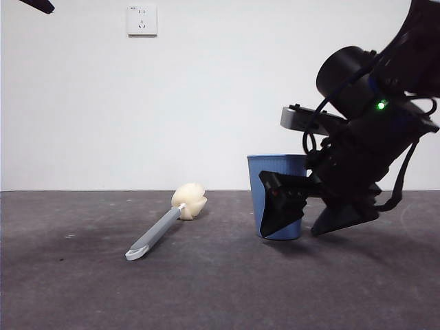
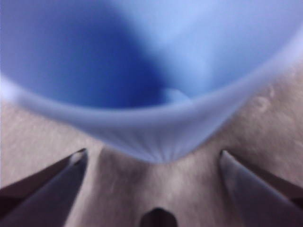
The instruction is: Pick up the cup brush,pick up the cup,insert the brush into the cup,clean the cup,put the cup brush back,put the cup back to the fixed position on the table
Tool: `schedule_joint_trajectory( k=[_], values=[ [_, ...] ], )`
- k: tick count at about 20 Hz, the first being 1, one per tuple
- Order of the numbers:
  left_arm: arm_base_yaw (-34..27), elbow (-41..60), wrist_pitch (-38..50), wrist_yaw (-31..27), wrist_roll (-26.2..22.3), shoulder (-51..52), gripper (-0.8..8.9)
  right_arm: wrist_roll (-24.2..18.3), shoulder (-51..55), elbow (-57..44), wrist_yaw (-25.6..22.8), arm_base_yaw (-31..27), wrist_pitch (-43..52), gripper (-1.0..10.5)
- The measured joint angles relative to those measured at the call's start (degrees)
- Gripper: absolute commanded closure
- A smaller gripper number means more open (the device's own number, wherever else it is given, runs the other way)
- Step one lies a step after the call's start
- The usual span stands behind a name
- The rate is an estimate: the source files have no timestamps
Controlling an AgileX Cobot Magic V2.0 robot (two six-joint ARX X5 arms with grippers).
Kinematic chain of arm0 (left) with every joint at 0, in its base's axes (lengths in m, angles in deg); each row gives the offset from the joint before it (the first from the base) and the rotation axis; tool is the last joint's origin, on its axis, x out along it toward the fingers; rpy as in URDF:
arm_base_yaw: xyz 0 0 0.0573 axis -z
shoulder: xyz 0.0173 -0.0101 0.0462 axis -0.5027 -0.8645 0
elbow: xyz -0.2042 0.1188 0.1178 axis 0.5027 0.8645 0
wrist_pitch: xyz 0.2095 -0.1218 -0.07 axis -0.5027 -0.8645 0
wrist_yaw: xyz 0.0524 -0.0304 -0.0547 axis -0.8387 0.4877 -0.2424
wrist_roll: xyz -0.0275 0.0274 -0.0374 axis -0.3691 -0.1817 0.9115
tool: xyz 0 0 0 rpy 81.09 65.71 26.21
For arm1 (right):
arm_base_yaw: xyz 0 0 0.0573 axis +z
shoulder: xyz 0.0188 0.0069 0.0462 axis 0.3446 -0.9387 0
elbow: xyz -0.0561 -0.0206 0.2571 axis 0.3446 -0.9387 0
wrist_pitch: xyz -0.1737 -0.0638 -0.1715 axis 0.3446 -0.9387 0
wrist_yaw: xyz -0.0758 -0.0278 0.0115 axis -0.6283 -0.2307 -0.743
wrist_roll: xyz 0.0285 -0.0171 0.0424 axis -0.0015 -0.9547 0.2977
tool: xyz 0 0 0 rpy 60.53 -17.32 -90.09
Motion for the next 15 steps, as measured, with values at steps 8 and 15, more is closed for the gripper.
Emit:
schedule_joint_trajectory(
  k=[8, 15],
  values=[
    [0.0, 0.0, -1.49, 0.24, -0.81, 0.0, 4.68, 1.7, 20.74, -0.11, 0.26, 0.42, -24.96, 4.4],
    [0.0, -0.02, -7.13, 8.57, -5.53, 0.0, 4.8, 4.74, 46.53, -0.11, 14.1, 4.15, -55.04, 7.3]
  ],
)
